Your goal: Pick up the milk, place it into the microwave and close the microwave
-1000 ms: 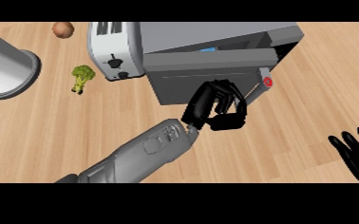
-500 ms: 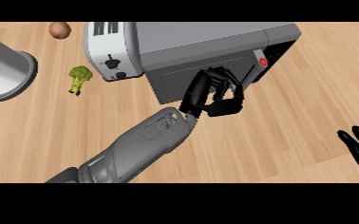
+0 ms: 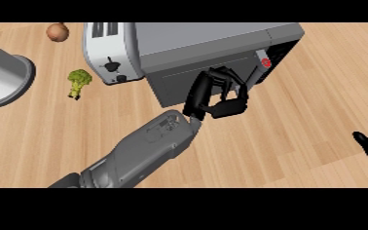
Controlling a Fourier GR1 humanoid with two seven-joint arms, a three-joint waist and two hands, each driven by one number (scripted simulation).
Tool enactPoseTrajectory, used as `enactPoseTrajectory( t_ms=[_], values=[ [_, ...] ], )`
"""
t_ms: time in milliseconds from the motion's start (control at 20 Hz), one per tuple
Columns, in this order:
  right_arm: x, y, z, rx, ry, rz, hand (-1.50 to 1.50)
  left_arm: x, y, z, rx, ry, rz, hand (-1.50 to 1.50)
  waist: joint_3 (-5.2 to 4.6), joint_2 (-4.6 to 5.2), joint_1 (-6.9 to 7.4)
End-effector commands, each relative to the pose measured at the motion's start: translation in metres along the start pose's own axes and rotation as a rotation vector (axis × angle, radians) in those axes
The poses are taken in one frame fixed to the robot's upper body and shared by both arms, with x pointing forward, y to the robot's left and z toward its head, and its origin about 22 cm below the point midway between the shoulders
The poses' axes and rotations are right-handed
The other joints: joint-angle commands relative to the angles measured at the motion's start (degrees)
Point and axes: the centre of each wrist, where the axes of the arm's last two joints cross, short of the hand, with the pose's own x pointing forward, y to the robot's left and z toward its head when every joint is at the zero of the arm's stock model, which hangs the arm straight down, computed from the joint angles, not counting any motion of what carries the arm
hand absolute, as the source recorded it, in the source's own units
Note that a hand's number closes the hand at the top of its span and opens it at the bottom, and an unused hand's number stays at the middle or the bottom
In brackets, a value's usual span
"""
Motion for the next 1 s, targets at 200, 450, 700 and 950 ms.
enactPoseTrajectory(
  t_ms=[200, 450, 700, 950],
  values=[
    [0.007, 0.003, -0.007, 0.076, -0.016, -0.022, -1.5, 0.0, 0.019, -0.021, 0.136, -0.04, -0.026, 1.5, -0.07, 1.26, -0.48],
    [0.009, 0.007, -0.009, 0.11, -0.012, -0.045, -1.5, -0.001, 0.02, -0.021, 0.151, -0.05, -0.017, 1.5, -0.07, 1.32, -0.95],
    [0.013, 0.006, -0.012, 0.131, -0.018, -0.044, -1.5, 0.002, 0.019, -0.023, 0.157, -0.069, -0.012, 1.5, -0.03, 1.6, -1.3],
    [0.017, 0.008, -0.014, 0.151, -0.015, -0.048, -1.5, -0.003, 0.019, -0.021, 0.169, -0.083, -0.024, 1.5, -0.08, 1.66, -1.57]
  ],
)
